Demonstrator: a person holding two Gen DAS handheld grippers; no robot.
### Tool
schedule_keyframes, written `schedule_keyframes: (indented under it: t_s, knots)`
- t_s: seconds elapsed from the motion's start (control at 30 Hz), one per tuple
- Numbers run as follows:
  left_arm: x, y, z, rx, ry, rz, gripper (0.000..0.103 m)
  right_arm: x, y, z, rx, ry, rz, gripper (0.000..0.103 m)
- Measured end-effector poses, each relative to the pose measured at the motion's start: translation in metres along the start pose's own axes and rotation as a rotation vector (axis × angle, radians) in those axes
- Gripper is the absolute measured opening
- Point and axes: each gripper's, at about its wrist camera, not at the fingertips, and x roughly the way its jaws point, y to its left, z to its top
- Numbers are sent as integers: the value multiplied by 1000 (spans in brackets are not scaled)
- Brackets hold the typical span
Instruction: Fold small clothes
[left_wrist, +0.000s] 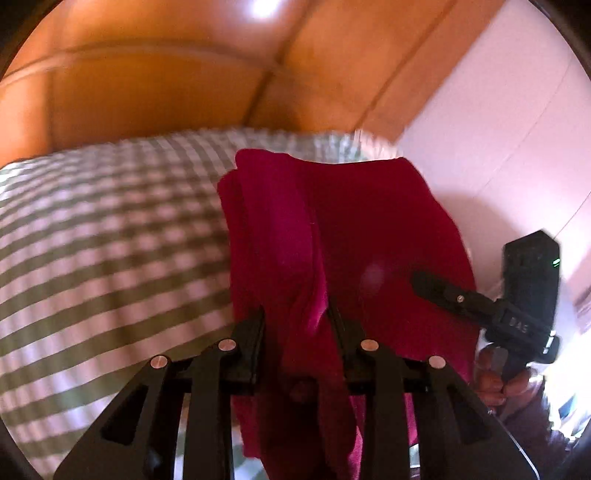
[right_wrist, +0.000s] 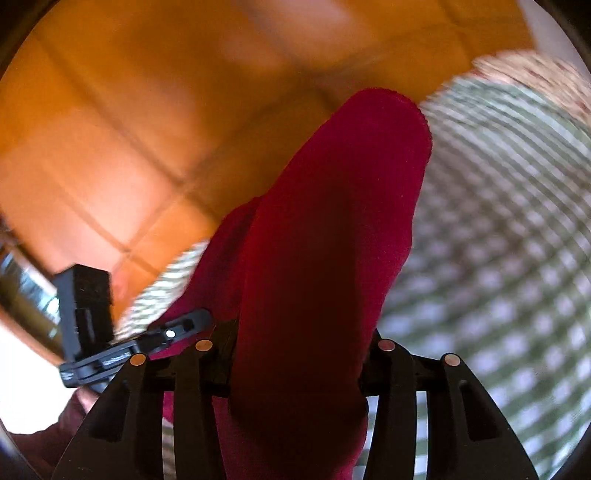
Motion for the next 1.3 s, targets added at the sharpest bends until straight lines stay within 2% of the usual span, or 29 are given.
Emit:
schedule_keyframes:
  t_s: [0.03,0.07,0.1,0.2,0.23,0.3,0.43,0.5,0.57,0.63,0.67,0.7,0.73,0.83,0.97,1.3]
  knots:
    - [24,-5,-3,38,60,65,30,7,-16,-8,21,27,-57,49]
    - [32,-9,-4,64,64,94,37,10,-30,-14,42,43,-84,58]
    - [37,-13,-7,100,36,122,39,11,-40,-20,65,35,-91,64]
    - [32,-11,-3,71,32,123,41,-4,-44,-25,73,-2,-88,72]
    - [26,-12,-8,70,27,137,43,-11,-40,-23,53,-8,-114,73]
    - [10,-13,-9,80,-4,168,44,-26,-35,-17,16,-38,-171,74]
    - [-19,-15,-11,88,-111,198,43,-61,-13,-12,-74,-154,-272,73]
    - [-27,-21,-18,120,-140,225,43,-65,2,-13,-129,-171,-293,63]
    - [-20,-22,-24,148,-106,267,44,-59,16,-18,-177,-154,-304,57]
    - [-3,-18,-25,156,-60,320,45,-36,22,-30,-199,-86,-315,57]
    - [5,-12,-27,137,-49,319,46,-23,21,-37,-193,-44,-336,56]
    - [10,-11,-28,129,-52,324,52,-11,17,-42,-198,-21,-380,56]
    - [9,-11,-29,124,-61,327,53,-3,16,-46,-213,-23,-419,56]
    - [1,-10,-28,97,-75,319,53,-5,18,-44,-176,-50,-445,58]
    - [-18,-13,-33,78,-110,325,53,-8,20,-42,-141,-53,-481,69]
    - [-59,-24,-48,33,-196,366,71,-29,48,-59,-101,-119,-581,84]
